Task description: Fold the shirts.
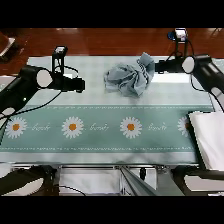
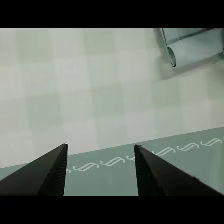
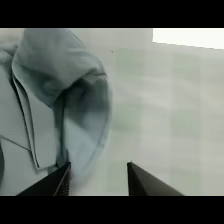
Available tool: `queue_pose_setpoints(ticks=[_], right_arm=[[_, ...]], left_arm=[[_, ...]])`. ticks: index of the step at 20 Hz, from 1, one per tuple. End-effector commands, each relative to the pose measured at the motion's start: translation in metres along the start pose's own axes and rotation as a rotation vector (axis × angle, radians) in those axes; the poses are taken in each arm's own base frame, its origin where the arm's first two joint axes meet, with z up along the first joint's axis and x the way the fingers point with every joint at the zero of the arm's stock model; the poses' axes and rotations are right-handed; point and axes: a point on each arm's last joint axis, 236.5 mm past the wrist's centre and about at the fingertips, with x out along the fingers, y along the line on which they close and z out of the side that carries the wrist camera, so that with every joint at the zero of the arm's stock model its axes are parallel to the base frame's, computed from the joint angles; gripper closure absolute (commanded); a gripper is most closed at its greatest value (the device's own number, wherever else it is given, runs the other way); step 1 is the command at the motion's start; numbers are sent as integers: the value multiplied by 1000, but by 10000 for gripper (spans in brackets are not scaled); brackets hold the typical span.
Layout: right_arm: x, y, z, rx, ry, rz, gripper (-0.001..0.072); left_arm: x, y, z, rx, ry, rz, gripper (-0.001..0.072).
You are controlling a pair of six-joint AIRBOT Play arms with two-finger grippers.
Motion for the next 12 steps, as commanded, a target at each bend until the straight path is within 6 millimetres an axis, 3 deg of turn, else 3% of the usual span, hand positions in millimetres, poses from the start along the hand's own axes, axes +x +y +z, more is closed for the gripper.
queue_pose_setpoints(ticks=[1,4,12], right_arm=[[49,46,2,-44,108,199,303],[71,73,-15,-62,210,332,303],[105,76,-69,-72,362,361,313]], left_arm=[[5,-3,-3,-4,12,-3,200],[6,-4,-4,-20,15,-4,200],[16,-10,-11,-54,48,-33,200]])
